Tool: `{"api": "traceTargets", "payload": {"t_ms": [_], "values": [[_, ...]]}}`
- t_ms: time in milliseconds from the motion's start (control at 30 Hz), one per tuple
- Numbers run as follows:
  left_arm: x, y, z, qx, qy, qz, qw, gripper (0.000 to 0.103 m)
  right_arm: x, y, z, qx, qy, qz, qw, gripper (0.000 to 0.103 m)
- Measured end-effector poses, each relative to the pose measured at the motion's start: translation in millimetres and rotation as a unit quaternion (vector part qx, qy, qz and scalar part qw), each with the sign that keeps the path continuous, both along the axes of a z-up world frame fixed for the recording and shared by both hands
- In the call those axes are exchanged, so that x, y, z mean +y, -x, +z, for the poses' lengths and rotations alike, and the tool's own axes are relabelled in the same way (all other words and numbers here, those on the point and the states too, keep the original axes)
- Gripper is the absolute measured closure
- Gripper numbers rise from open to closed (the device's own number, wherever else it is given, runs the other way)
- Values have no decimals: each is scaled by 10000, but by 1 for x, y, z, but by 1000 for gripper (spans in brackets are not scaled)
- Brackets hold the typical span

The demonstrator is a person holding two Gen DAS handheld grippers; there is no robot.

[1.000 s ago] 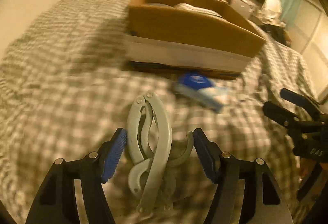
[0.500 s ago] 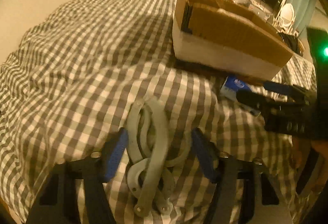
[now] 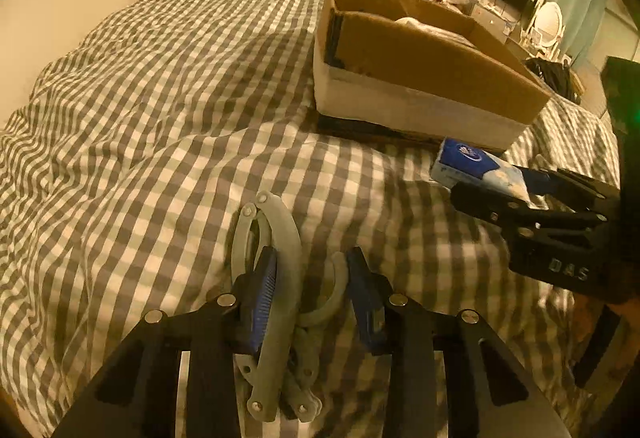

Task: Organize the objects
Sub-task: 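Grasp the blue tissue pack with the right gripper while the left holds the clips, then lower the clips and tissue pack into the box and open both grippers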

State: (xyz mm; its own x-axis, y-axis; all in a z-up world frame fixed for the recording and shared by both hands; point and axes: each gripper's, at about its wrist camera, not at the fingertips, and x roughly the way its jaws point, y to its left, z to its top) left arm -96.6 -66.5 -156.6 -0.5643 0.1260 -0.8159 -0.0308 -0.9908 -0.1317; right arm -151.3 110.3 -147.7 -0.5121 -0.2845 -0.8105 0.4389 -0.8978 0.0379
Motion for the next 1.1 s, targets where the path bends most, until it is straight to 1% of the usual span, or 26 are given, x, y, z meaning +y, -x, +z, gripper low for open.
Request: {"api": "traceTargets", "payload": {"t_ms": [167, 267, 367, 467, 533, 633, 767, 833, 967, 1100], "values": [[0, -19, 14, 110, 24, 175, 9998, 69, 9, -29, 22, 192, 53, 4, 9998, 35], [-1, -29, 33, 333, -47, 218, 9992, 72, 11, -42, 36, 309, 122, -13, 9994, 35], [3, -39, 56, 600, -6, 201, 9980, 75, 19, -55, 54, 476, 184, -30, 9987, 35], [7, -44, 75, 818, 18, 179, 9965, 99, 24, -67, 71, 628, 263, -45, 9977, 35], [11, -47, 85, 904, -69, 110, 9958, 99, 30, -74, 82, 730, 311, -58, 9968, 35], [22, -51, 99, 1050, 68, 60, 9944, 99, 40, -84, 92, 838, 342, -88, 9959, 35], [30, -53, 106, 1084, 39, -18, 9941, 99, 51, -90, 102, 938, 366, -147, 9948, 35], [34, -53, 107, 1091, 97, -44, 9940, 99, 56, -91, 104, 956, 402, -177, 9945, 35], [43, -47, 118, 1187, 179, -159, 9926, 99, 61, -87, 111, 1018, 381, -201, 9939, 35], [51, -32, 142, 1483, 338, -280, 9880, 99, 65, -75, 122, 1122, 336, -197, 9929, 35]]}}
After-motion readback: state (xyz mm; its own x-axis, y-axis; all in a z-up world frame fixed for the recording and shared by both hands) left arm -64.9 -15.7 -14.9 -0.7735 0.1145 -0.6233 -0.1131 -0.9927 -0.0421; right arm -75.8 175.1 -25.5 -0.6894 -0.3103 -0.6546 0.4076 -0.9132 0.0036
